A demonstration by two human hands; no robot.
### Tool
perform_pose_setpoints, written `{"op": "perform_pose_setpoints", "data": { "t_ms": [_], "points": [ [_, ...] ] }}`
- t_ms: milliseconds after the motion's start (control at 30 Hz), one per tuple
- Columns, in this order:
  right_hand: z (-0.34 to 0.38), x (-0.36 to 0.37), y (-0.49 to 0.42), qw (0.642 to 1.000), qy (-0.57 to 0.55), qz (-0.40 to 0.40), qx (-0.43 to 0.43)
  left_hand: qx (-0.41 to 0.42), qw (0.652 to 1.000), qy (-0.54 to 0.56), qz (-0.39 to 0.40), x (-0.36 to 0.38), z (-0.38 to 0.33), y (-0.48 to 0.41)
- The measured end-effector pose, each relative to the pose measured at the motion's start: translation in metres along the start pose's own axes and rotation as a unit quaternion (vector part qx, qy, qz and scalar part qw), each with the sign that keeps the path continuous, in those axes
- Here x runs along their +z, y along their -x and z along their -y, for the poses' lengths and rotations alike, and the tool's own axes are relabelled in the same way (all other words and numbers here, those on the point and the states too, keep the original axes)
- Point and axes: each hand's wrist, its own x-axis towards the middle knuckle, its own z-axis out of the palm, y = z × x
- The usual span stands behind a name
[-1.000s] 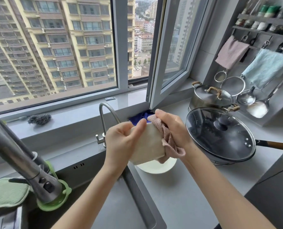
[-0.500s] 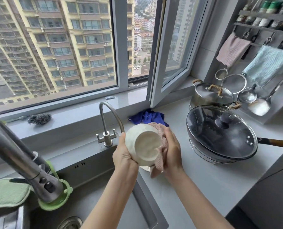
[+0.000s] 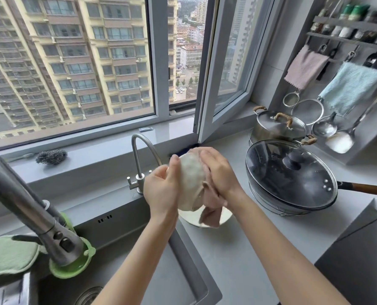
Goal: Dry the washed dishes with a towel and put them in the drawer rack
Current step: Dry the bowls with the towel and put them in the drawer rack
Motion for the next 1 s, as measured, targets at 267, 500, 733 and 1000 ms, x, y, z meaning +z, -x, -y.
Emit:
{"op": "perform_pose_setpoints", "data": {
  "t_ms": [267, 500, 733, 1000],
  "points": [
    [-0.003, 0.005, 0.035, 0.858, -0.479, -0.062, 0.175, 0.080, 0.992, 0.077, 0.051, 0.013, -0.008, 0.022],
    [0.008, -0.026, 0.069, 0.869, -0.426, -0.124, 0.219, 0.440, 0.863, -0.149, 0.197, 0.012, -0.006, 0.021],
    [0.006, -0.080, 0.111, 0.908, -0.355, -0.109, 0.193, 0.695, 0.629, -0.220, 0.270, 0.012, -0.016, 0.041],
    [0.023, -0.164, 0.205, 0.951, -0.244, -0.047, 0.183, 0.710, 0.618, -0.124, 0.314, 0.058, -0.012, 0.127]
  ]
}}
